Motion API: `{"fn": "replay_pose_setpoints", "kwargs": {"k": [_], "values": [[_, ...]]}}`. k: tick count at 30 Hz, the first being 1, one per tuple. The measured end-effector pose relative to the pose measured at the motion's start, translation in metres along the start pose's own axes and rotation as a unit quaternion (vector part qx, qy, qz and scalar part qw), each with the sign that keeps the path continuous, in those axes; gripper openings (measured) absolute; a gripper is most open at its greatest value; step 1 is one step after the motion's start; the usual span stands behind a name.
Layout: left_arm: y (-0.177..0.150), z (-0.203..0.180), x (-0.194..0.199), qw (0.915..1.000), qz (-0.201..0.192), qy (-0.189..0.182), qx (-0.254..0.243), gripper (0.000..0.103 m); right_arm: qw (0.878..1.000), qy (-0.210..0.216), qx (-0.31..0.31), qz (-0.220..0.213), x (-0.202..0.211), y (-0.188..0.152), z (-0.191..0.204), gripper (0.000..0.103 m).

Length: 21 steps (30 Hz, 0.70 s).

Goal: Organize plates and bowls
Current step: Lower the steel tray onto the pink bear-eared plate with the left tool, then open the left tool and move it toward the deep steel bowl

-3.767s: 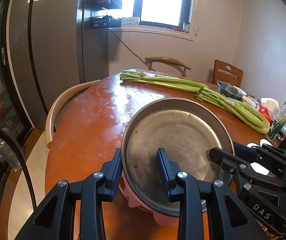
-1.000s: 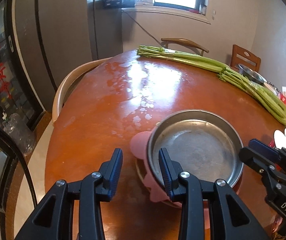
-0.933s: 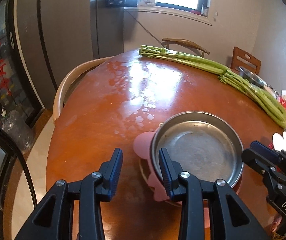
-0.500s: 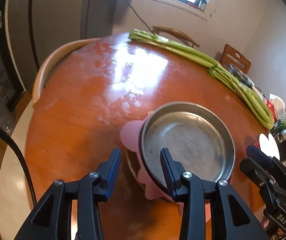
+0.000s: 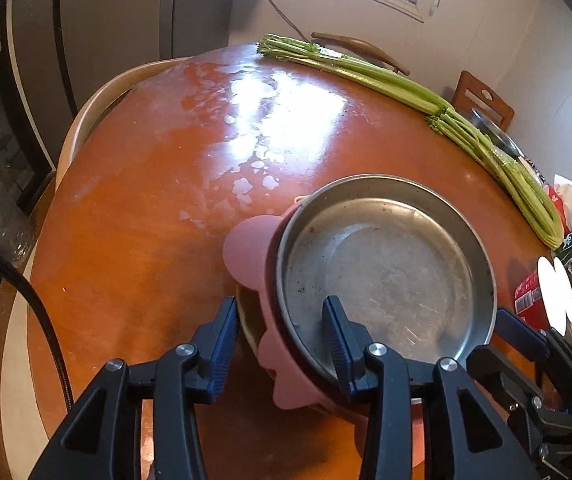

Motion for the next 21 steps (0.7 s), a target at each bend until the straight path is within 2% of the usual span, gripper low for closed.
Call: {"fn": "replay_pose_setpoints", "kwargs": {"k": [5, 8, 21], "values": [[0.0, -0.011, -0.003, 1.0, 0.002, -0.001, -0.007, 0.043, 1.0, 0.0, -0.007, 0.006, -0.003, -0.002, -0.001, 0.055], [0.001, -0.021, -0.004, 0.9999, -0.001, 0.006, -0.016, 0.043, 1.0, -0.008, -0.013, 0.007, -0.003, -0.002, -0.007, 0.059], [0.011, -0.066, -0.013, 0.9984, 0.0, 0.007, -0.057, 0.043, 0.998, -0.037, -0.055, -0.001, 0.008, -0.004, -0.045, 0.06]]}}
Point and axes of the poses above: each gripper's, at about its wrist camera, not at the fingertips, and x roughly against the way its jaws point, z to its left, y to its top, the point moved 2 cm from there along -x, roughly the way its jaws point, and after that the axes turned 11 degrees about z, right-handed, at the moved point
